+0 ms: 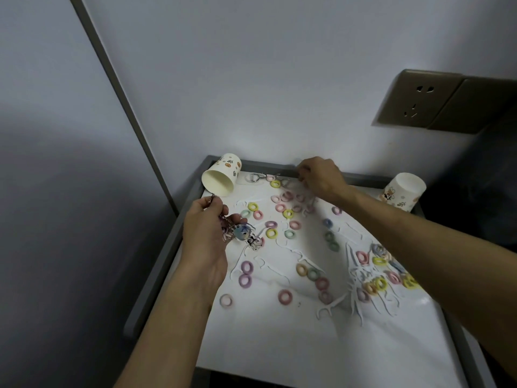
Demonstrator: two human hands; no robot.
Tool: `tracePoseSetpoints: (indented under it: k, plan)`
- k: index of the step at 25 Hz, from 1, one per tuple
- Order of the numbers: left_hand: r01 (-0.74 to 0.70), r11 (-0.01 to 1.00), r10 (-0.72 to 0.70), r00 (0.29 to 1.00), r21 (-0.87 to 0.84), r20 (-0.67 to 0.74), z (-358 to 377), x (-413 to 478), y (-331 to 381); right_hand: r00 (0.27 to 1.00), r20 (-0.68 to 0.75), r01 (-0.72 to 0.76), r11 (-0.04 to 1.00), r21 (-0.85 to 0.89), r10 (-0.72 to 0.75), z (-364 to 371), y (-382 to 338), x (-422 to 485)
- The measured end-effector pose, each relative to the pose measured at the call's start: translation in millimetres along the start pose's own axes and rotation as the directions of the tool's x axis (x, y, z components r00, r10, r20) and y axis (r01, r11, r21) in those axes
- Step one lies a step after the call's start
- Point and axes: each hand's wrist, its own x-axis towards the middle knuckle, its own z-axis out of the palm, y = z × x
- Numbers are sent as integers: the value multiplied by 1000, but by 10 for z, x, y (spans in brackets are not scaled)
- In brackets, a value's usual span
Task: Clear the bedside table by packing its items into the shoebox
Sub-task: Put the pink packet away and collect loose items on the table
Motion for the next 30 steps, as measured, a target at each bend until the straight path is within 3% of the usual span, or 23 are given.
tracePoseSetpoints:
  k: [10,14,16,18,21,23,25,27,30]
  plan:
    - [2,999,-3,1000,-50,-10,10,-38,47,996,90,23,998,53,-28,-218,-17,-41]
    - [8,999,-8,1000,-51,3,20,-13,50,998,61,-42,972,231,28,-278,32,-132]
    - [11,999,-10,1000,-43,17,35,-21,39,998,56,-16,973,231,3,-339,98,-199]
    - [7,999,-6,999,-43,34,57,-38,26,995,101,-8,965,261,-19,-412,132,-296]
    - [6,999,-4,999,-34,51,101,-67,5,984,176,-80,882,464,-4,-477,127,-515]
    - [4,1000,-5,996,15,84,141,-100,-19,963,269,-151,814,562,-7,-494,98,-704]
    - [-7,996,-3,993,86,116,186,-142,-54,941,335,-166,809,564,-41,-481,58,-868]
    - [-17,988,-6,990,154,144,221,-172,-93,940,338,-162,810,563,-47,-484,4,-976]
    - [-48,952,-17,978,302,206,243,-196,-149,962,271,-158,729,667,-39,-500,-84,-1071]
